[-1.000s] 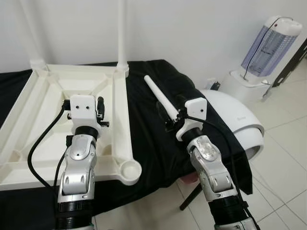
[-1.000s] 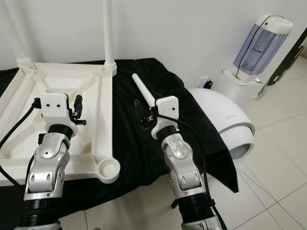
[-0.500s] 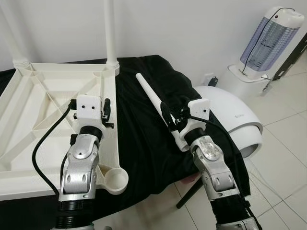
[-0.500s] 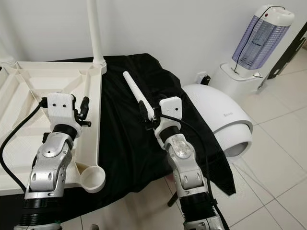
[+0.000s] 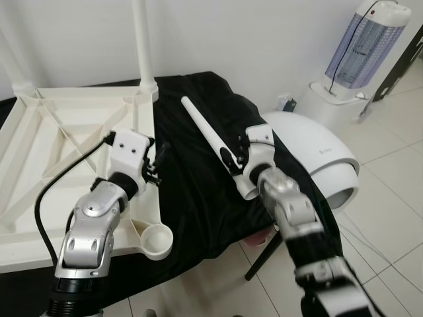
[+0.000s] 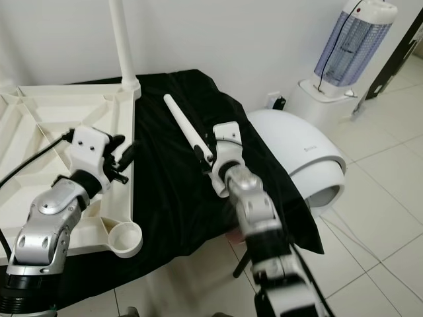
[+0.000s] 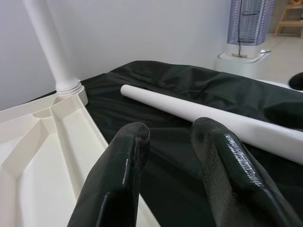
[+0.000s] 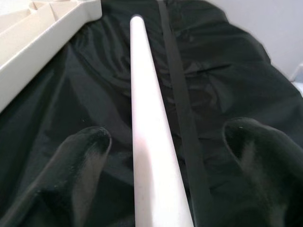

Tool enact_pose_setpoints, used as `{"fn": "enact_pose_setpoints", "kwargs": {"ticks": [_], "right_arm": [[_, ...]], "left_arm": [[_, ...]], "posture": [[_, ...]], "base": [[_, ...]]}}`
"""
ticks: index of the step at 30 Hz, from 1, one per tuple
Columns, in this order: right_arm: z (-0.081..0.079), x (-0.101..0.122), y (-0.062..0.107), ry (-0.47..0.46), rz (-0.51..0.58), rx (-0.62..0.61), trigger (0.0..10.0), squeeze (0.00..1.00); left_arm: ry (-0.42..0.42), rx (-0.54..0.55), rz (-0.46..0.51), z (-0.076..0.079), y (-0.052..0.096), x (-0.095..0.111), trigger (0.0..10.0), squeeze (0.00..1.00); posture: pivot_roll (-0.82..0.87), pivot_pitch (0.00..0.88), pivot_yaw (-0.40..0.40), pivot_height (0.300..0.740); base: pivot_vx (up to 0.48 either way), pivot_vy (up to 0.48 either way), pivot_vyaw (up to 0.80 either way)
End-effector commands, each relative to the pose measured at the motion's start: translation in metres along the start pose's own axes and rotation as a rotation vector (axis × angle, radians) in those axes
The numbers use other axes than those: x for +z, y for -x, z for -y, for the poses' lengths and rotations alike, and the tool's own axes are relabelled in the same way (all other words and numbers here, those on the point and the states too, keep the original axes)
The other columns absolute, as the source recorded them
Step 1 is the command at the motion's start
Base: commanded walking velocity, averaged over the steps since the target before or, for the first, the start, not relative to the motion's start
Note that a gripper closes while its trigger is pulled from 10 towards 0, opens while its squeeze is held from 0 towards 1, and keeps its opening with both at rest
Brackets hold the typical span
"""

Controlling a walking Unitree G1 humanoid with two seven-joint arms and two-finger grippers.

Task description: Building children table

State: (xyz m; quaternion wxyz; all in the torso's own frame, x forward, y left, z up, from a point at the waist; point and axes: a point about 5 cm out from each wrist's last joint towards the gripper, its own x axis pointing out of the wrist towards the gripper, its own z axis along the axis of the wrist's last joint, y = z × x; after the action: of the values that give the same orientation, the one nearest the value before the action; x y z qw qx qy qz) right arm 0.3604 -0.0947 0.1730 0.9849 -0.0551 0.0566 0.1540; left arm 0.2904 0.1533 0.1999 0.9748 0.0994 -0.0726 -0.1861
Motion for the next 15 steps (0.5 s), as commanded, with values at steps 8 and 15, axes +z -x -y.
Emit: {"fn": "enact_pose_setpoints", "kwargs": {"ticks": [8,15], "right_arm": [[0.011,-0.003,-0.028,-0.147,-0.246,0.05,10.0,0.0],[0.022,-0.002,-0.034,-0.105,-0.334,0.066,10.0,0.0]], "left_arm": [[-0.003,-0.063,0.016,0.008,0.005,0.013,10.0,0.0],[0.005,-0.063,0.012,0.01,0.007,0.014,10.0,0.0]], "posture": [[0.06,0.106,-0.08,0.74],[0.05,0.114,-0.106,0.74]], "base": [[0.0,0.0,0.0],[0.0,0.0,0.0]]}}
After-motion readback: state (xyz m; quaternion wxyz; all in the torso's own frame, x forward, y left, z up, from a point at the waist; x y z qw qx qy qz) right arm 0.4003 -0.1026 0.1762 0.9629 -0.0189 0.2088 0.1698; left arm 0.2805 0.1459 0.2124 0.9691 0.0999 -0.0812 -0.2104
